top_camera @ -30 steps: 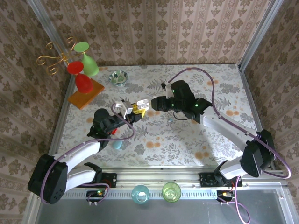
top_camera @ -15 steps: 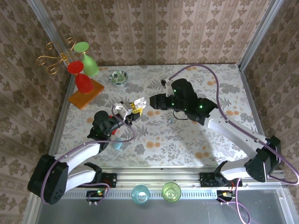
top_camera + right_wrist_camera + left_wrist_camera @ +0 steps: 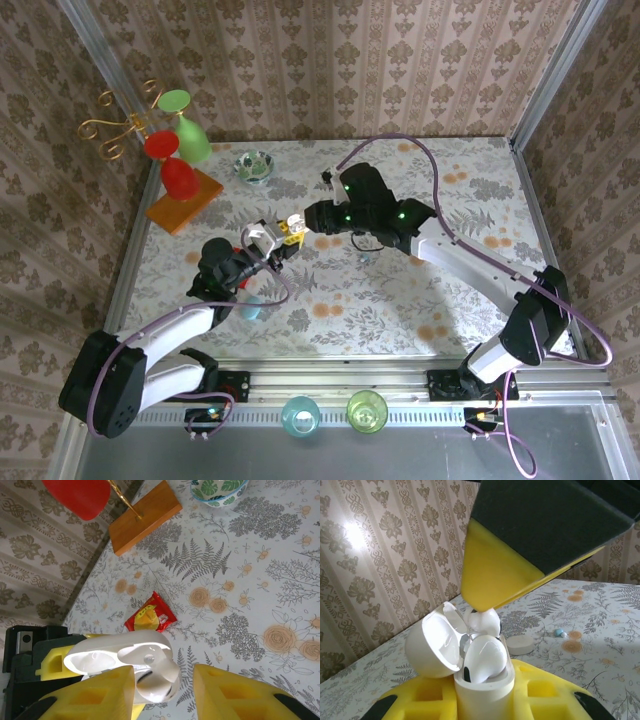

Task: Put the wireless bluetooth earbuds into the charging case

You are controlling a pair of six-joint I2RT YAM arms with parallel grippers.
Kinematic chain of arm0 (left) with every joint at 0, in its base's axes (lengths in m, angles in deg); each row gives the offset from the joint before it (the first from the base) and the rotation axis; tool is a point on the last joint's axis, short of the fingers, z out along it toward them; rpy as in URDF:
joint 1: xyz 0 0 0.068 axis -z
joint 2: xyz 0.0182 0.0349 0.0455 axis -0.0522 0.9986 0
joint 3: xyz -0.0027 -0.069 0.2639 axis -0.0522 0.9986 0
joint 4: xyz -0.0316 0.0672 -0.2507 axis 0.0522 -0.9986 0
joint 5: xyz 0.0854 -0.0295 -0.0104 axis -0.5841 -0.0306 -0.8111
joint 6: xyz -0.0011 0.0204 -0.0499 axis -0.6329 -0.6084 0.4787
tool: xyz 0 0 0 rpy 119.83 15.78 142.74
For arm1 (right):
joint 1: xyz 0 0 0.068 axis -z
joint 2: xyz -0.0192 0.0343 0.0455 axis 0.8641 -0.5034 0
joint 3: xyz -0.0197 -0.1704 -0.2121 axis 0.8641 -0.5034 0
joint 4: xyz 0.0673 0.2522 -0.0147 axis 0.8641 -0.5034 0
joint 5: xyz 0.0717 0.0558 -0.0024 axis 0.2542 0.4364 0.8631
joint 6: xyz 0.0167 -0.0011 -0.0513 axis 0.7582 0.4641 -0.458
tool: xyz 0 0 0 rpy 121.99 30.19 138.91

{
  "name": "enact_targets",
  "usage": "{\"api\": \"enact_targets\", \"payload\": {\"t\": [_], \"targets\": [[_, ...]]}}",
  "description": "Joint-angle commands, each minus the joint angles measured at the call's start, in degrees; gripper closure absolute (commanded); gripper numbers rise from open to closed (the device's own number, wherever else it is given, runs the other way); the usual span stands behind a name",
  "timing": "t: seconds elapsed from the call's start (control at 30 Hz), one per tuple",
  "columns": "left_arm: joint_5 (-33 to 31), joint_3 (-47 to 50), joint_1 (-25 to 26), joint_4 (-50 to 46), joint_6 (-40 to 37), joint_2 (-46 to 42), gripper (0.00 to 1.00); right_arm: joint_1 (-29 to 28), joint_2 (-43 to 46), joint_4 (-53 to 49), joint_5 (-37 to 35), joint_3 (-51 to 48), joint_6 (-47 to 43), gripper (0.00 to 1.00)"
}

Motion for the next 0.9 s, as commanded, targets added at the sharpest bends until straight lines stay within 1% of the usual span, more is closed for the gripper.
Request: {"api": "enact_targets", "payload": {"t": [0.0,0.27,0.4,0.5,0.67,0.87], "targets": [[1.02,0.0,-0.2,-0.12,-1.36,-1.43,1.0,-0.34,-0.95,-1.58,0.98,2.13,-0.42,0.63],[1.51,-0.51,-0.03,-1.09,-1.11,-1.63,1.0,-0.36,-1.95,-1.79,1.69,2.74,-0.94,0.63],[1.63,-0.79,-0.03,-1.49,-1.02,-1.57,1.0,-0.34,-2.25,-2.05,1.62,2.83,-1.54,0.71],[1.49,-0.87,-0.03,-1.53,-0.36,-1.63,1.0,-0.36,-2.28,-2.43,1.8,2.98,-2.42,0.72],[1.57,-1.66,-0.12,-2.69,2.77,-2.39,1.0,-0.19,-2.03,-2.28,3.91,2.5,-5.97,0.72],[3.88,-3.3,-0.94,-5.61,9.52,-3.93,1.0,0.62,-1.43,0.97,9.53,0.03,-11.54,0.71]]}}
